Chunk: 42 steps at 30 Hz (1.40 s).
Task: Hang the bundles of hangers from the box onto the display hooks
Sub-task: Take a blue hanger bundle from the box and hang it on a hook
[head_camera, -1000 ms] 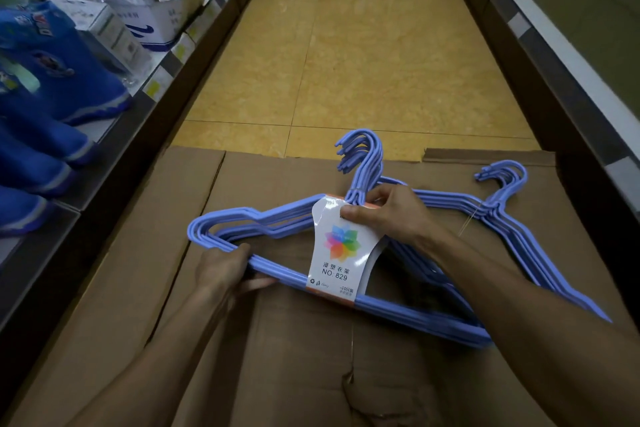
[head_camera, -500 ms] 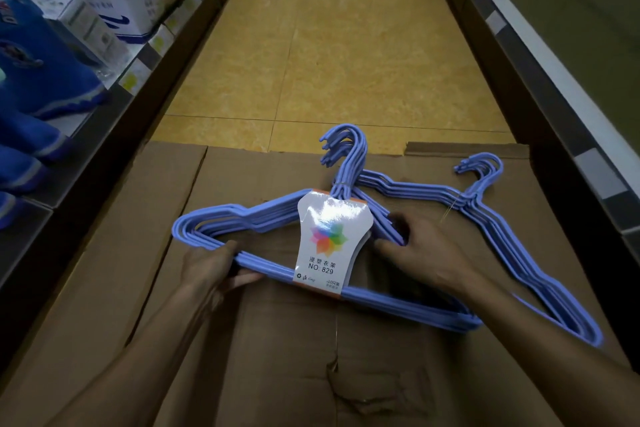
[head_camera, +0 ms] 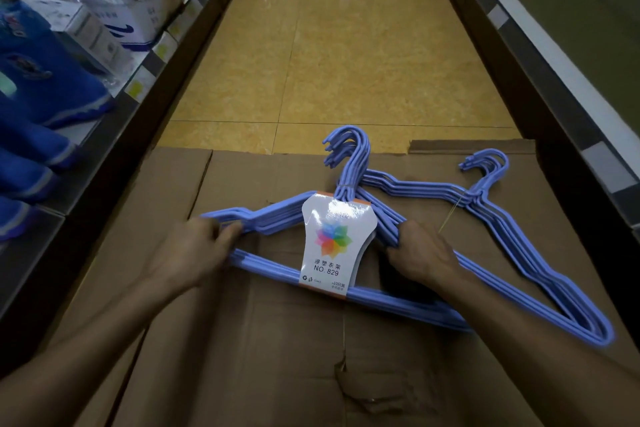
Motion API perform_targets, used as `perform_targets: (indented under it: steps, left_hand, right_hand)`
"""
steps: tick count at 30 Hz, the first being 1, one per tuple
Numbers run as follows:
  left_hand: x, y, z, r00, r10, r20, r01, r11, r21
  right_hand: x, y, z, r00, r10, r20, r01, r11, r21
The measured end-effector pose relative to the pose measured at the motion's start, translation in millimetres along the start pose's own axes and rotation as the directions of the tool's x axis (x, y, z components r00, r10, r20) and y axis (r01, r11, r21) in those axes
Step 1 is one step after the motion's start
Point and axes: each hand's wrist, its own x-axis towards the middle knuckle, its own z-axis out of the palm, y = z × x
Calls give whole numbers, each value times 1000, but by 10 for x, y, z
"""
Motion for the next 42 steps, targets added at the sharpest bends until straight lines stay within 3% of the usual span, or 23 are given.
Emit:
perform_targets:
  steps: [2,3,7,14,18,22,42]
  left_hand:
    - [132,80,-39,966,229,-121,-224,973,55]
    - [184,141,-37,940,319,-118,-313,947,66]
    - [398,264,141,893,449,28,-446,876,186]
    - [637,333,344,919,348,183,-380,905,192]
    - [666,362,448,932,342,120,-361,838,410]
    - [717,384,504,928,362,88,-357,798,486]
    - [237,415,77,917,399,21,-353,787,506]
  right_hand:
    - [-10,-9,2,1000,0,-9,0,1000,-5]
    - [-14,-11,7,1000,-1,-10,1,1000,-10]
    - [-16,5,57,999,9,-37,-9,1000,-16]
    - [10,36,104,998,17,-65,-18,1000,-20]
    - [51,61,143,998,15,-67,-16,1000,-18]
    - [72,58,143,998,15,-57,-17,999,-29]
    - [-128,2,-144,983,-110,-149,106,994,-30]
